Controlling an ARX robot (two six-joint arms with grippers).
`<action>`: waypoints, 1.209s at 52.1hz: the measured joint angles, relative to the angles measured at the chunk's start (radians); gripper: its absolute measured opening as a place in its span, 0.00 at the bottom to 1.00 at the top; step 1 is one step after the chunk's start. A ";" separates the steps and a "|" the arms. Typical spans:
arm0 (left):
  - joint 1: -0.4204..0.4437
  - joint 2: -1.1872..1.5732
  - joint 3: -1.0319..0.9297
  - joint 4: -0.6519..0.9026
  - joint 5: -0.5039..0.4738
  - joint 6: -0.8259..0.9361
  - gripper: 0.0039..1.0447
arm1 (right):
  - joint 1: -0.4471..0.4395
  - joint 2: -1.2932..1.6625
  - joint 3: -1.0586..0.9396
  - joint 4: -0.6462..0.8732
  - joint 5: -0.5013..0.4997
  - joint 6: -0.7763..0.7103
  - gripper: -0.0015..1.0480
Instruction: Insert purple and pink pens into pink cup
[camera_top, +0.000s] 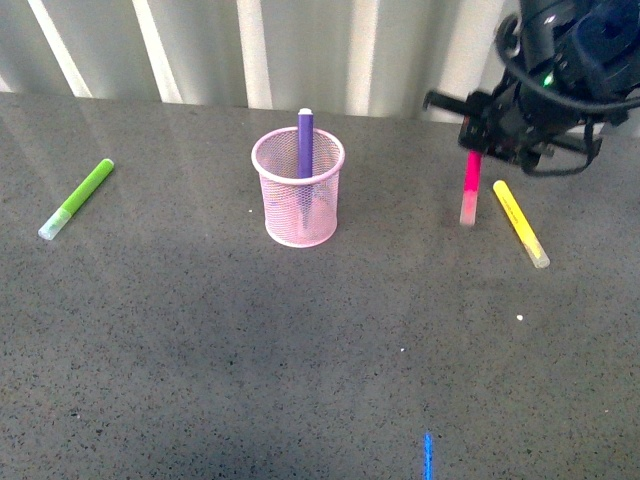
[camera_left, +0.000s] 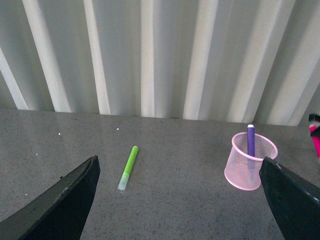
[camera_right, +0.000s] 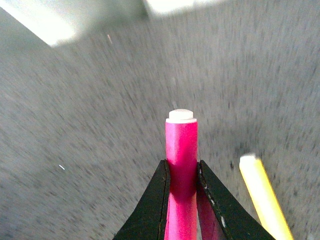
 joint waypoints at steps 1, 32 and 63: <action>0.000 0.000 0.000 0.000 0.000 0.000 0.94 | 0.000 -0.019 -0.013 0.039 0.002 -0.003 0.10; 0.000 0.000 0.000 0.000 0.000 0.000 0.94 | 0.185 -0.238 -0.360 0.950 -0.460 -0.212 0.10; 0.000 0.000 0.000 0.000 0.000 0.000 0.94 | 0.212 -0.040 -0.258 0.914 -0.417 -0.195 0.10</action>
